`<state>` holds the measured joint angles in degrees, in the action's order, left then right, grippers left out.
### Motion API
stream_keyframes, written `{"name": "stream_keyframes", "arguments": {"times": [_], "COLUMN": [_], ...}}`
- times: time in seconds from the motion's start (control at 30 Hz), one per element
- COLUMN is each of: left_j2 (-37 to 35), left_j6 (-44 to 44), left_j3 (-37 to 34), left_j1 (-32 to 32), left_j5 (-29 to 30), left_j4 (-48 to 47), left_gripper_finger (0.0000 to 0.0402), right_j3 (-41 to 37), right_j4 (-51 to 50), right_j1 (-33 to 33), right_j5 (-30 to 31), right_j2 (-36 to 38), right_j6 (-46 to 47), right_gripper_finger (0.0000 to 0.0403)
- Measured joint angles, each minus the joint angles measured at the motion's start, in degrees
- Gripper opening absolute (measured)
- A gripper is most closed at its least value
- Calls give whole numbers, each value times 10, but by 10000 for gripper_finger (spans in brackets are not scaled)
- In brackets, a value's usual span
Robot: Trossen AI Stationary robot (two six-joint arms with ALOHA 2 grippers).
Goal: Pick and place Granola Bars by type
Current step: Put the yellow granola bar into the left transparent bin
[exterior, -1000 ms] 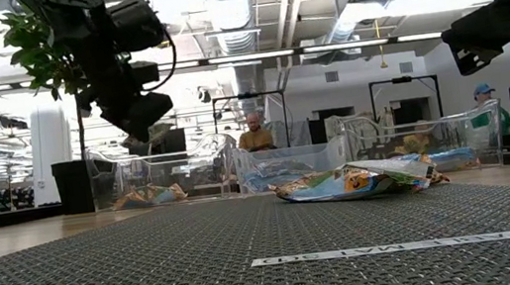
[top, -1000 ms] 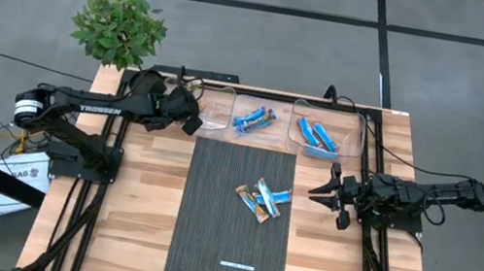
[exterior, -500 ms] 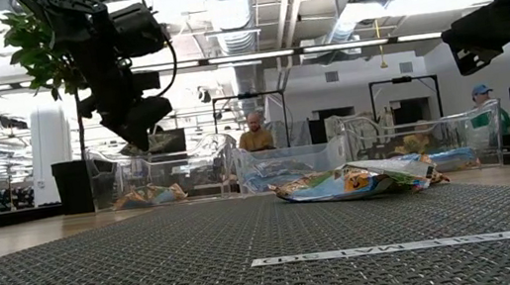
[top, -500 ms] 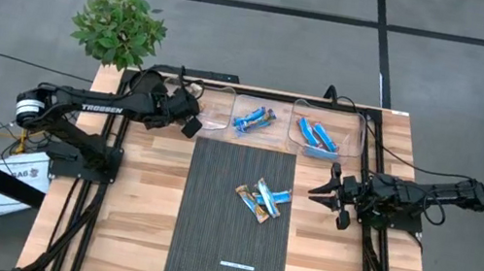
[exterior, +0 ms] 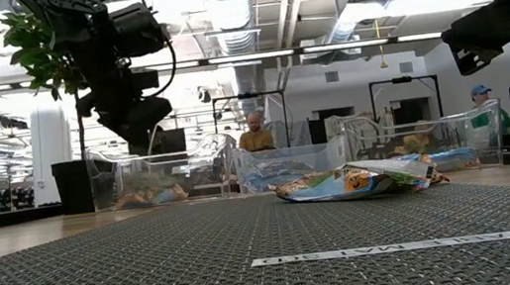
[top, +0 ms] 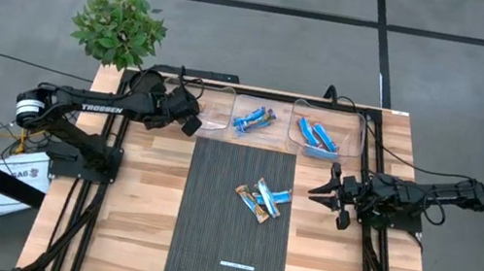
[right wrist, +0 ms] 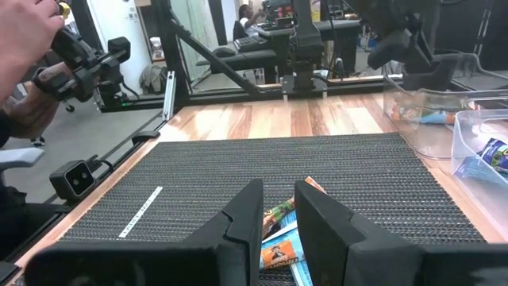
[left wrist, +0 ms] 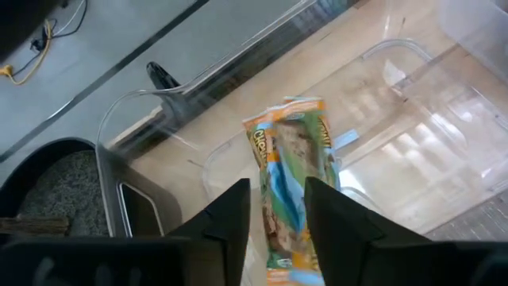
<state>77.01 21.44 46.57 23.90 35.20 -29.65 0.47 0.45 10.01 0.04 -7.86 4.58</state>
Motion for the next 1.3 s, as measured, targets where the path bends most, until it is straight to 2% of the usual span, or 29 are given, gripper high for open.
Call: {"name": "stream_keyframes", "arguments": {"times": [0.3, 0.67, 0.83, 0.97, 1.1, 1.3], "left_j2": [0, 0, -1, -1, -1, -1], "left_j6": [8, -3, -29, -81, -151, -238], "left_j3": [0, 0, 0, 0, 0, 0], "left_j1": [0, -8, -34, -69, -108, -156], "left_j5": [0, -3, -4, -8, -45, -146], "left_j4": [0, 13, 48, 99, 162, 258], "left_gripper_finger": [160, 165, 165, 165, 165, 165], "right_j3": [0, 0, 0, 0, 0, 0], "right_j4": [0, 0, 0, 0, 0, 0], "right_j1": [0, 0, 0, 0, 0, 0], "right_j5": [0, 0, 0, 0, 0, 0], "right_j2": [0, 0, 0, 0, 0, 0], "right_j6": [0, 0, 0, 0, 0, 0], "right_gripper_finger": [67, 67, 67, 67, 67, 67]}}
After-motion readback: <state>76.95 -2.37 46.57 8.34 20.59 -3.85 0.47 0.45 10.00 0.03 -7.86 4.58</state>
